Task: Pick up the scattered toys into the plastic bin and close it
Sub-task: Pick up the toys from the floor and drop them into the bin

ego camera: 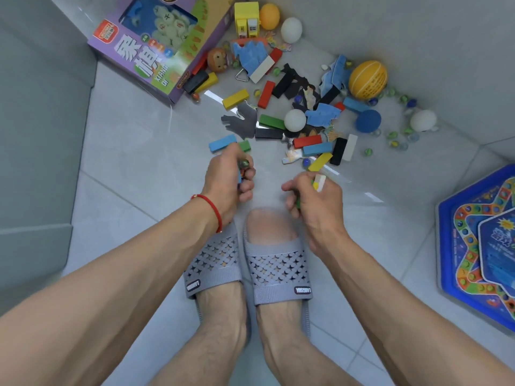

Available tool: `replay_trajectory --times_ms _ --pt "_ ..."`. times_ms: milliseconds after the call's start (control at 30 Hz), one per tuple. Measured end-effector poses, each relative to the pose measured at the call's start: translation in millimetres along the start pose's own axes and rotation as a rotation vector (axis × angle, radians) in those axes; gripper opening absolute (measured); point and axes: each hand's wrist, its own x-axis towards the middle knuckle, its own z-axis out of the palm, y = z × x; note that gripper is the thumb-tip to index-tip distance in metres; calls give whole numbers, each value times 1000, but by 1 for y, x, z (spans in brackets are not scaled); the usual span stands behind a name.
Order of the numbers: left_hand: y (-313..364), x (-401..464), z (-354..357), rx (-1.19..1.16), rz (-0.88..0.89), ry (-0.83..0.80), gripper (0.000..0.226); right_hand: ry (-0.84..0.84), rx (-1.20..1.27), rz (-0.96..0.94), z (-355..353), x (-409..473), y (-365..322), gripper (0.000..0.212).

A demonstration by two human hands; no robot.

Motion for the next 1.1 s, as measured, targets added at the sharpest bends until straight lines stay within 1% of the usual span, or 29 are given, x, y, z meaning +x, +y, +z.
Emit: replay_trajectory --times_ms 33,67,100,167,200,233,300,400,500,667,733,767,800,833,867,900,933,967,1000,1033,1100 --pt "1 -5 -2 -196 -113 -103 20 20 5 17 -5 -2 3 7" --pt "1 -8 -5 -304 -162 -182 22 48 -90 -36 -11 -2 6 6" --pt "1 -9 -8 -356 -177 -231 24 79 -252 -145 -18 0 8 5" --pt "1 -11 -11 -386 -183 -257 24 135 -603 -432 -29 10 10 4" --pt "1 -12 -12 -393 -186 -254 23 151 -742 -568 -32 16 8 8" --pt "2 -12 -13 -399 -187 -247 23 158 -849 -677 -34 23 6 13" --pt "2 -13 -14 -414 -193 -237 22 145 -999 -805 -33 37 1 21" --pt "2 -18 -15 -427 -209 -251 20 128 -1164 -880 -28 55 -2 23" --pt "2 -30 -18 -444 -212 -233 20 112 -1282 -934 -25 60 -2 18" --pt "2 -63 -35 -492 -200 -210 18 62 -1340 -902 -28 57 0 16" --pt "4 -81 -45 -508 -192 -195 18 57 -1284 -836 -30 50 -7 16" --pt "6 -91 -51 -524 -184 -189 18 77 -1193 -760 -30 44 -11 18" --pt "8 -102 -58 -547 -173 -188 18 87 -1043 -642 -30 34 -17 22" --pt "12 -113 -66 -573 -156 -187 19 75 -818 -486 -28 21 -25 28" --pt "16 -125 -74 -602 -137 -183 20 39 -525 -307 -25 4 -36 31" --pt "21 -138 -82 -632 -116 -175 22 -15 -238 -137 -21 -12 -47 28" --pt "27 -152 -90 -665 -96 -169 24 -80 -13 -5 -16 -29 -60 24" --pt "33 -166 -99 -698 -74 -165 26 -149 128 93 -12 -44 -74 20" --pt "39 -182 -108 -733 -52 -166 28 -231 204 165 -6 -61 -90 17" --pt "46 -197 -118 -759 -20 -170 29 -321 229 205 -1 -78 -107 15" --pt "63 -229 -139 -778 67 -175 32 -496 203 219 17 -113 -145 15"
